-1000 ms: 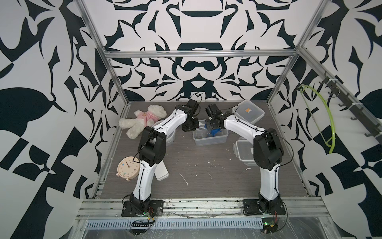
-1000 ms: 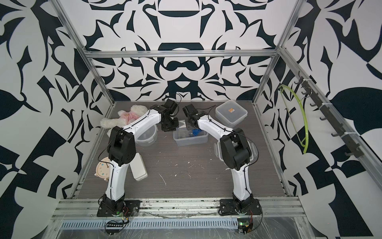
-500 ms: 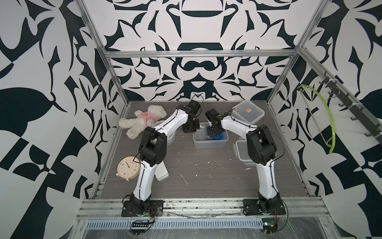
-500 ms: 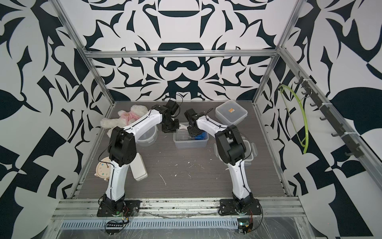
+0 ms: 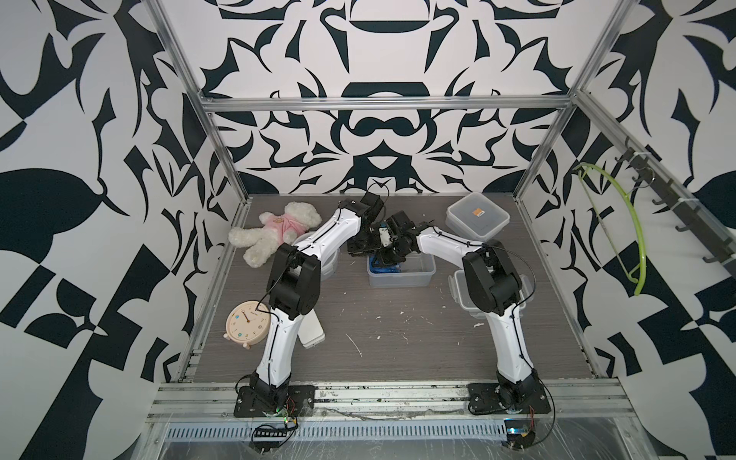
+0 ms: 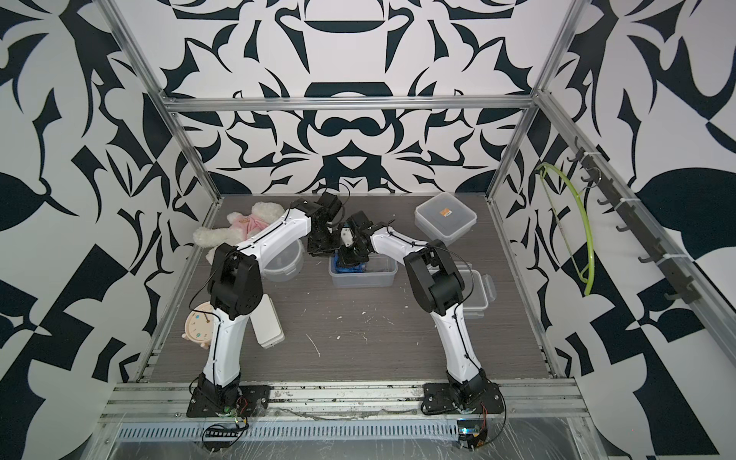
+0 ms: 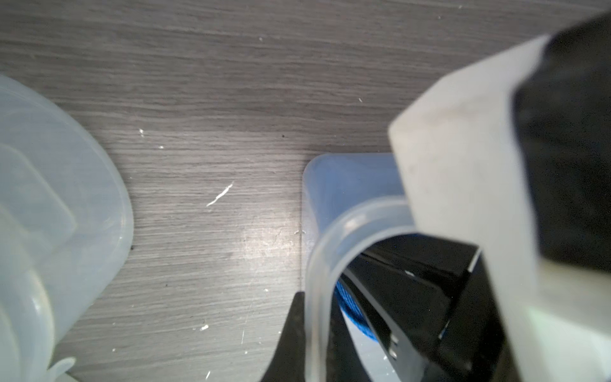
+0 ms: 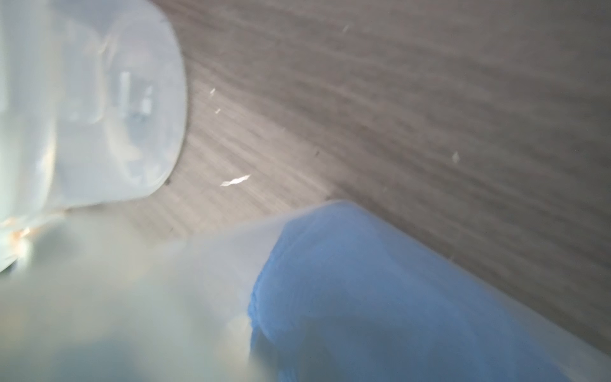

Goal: Wipe the insides of the lunch boxes
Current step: Wipe the dirt inside the lunch box.

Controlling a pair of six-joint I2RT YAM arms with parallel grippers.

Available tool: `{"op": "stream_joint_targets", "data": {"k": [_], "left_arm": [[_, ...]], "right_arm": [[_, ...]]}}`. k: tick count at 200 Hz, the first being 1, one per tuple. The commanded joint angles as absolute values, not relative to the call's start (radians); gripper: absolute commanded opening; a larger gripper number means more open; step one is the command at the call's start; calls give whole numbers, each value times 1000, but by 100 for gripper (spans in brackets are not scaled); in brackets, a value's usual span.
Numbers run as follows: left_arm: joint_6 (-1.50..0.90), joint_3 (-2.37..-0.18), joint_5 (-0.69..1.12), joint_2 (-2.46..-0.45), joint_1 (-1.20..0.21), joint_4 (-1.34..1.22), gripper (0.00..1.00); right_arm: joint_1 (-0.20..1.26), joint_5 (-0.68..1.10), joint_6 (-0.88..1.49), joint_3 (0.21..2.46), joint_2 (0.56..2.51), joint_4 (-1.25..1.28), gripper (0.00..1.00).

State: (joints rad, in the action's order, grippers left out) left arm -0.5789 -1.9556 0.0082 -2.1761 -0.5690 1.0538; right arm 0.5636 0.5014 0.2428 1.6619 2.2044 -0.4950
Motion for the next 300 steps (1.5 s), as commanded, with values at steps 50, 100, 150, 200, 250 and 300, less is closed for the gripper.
{"op": "stream_joint_targets", "data": {"k": [50, 100, 150, 200, 250, 300], "left_arm": [[-553, -1986, 5, -2198, -557, 1006, 0], [-523, -1980, -24, -2185, -545, 1016, 0], [-515, -1934, -27, -2154, -527, 1002, 0], [-520, -1892, -10, -2132, -519, 980, 0], [-537, -1909, 22, -2141, -515, 965, 0], [-553, -1942, 42, -2154, -520, 967, 0]], "right_arm": [[572, 489, 33, 1615, 2168, -1066, 0], [586, 66, 35, 1655, 2193, -1247, 0], [526, -337, 123, 1621, 2126, -1274, 0], [517, -337, 99, 1632, 1997, -1202, 0], [541, 326, 26, 1506, 1892, -978, 0], [606, 512, 30, 1557, 1953, -905, 0]]}}
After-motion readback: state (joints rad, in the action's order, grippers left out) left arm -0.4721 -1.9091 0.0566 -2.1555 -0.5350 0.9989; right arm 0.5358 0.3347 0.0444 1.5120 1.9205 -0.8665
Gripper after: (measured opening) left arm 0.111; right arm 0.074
